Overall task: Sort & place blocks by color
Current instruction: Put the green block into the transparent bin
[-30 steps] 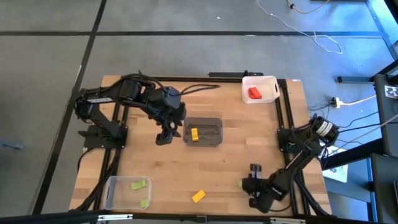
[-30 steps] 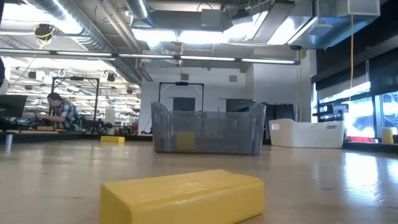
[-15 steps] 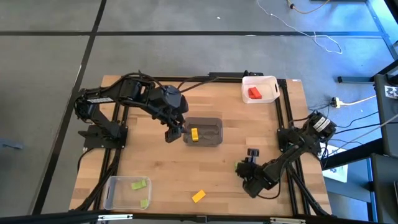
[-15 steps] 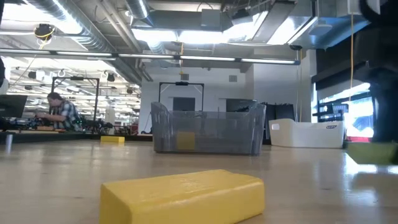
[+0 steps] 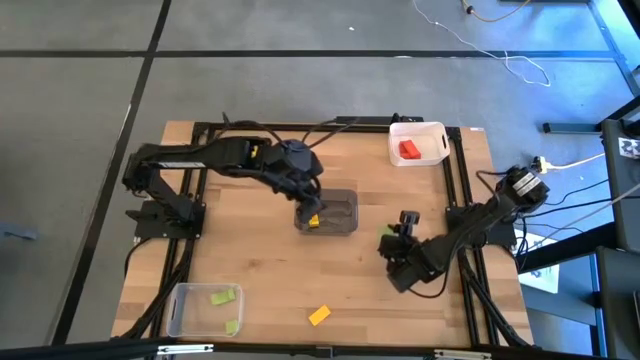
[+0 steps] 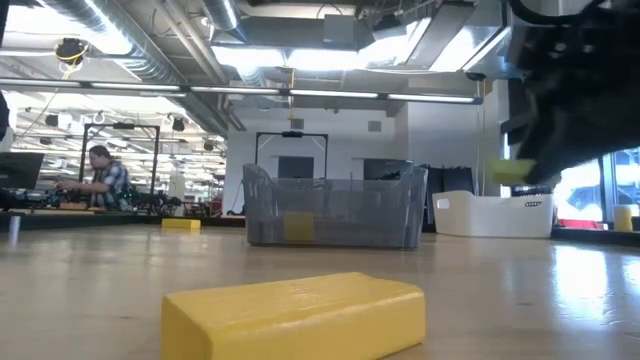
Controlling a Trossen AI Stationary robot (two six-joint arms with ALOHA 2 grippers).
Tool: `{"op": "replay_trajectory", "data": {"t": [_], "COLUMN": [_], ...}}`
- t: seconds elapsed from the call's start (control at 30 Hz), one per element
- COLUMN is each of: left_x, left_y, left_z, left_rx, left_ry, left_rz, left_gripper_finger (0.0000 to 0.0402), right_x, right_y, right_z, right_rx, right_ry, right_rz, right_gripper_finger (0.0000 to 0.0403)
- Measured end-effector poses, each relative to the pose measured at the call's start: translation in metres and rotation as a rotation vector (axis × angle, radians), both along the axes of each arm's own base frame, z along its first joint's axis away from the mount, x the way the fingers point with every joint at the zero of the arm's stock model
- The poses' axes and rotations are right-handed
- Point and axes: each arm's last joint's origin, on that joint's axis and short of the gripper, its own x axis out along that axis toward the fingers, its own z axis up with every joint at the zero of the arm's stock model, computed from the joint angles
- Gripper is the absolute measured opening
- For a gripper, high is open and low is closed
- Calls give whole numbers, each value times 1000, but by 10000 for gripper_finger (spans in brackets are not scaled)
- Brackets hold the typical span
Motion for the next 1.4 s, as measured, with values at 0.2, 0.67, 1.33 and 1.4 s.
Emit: {"op": "replay_trajectory", "data": {"t": [0.2, 0.67, 1.33, 1.4], "left_x": [21, 35, 35, 35], "left_y": [9, 37, 36, 34], "left_z": [-30, -98, -107, -108], "left_rx": [-2, 21, -27, -8], "left_ry": [-129, -313, -387, -376], "left_rz": [28, 211, 220, 234], "left_gripper_finger": [214, 214, 214, 214], "right_x": [2, 11, 64, 66], "right_y": [-18, -45, -87, -90], "right_z": [21, 59, 82, 83], "right_rx": [-60, -144, -233, -239], "right_ry": [-88, -257, -321, -314], "right_rz": [-27, 0, 181, 196], "right_gripper_finger": [125, 125, 125, 125]}}
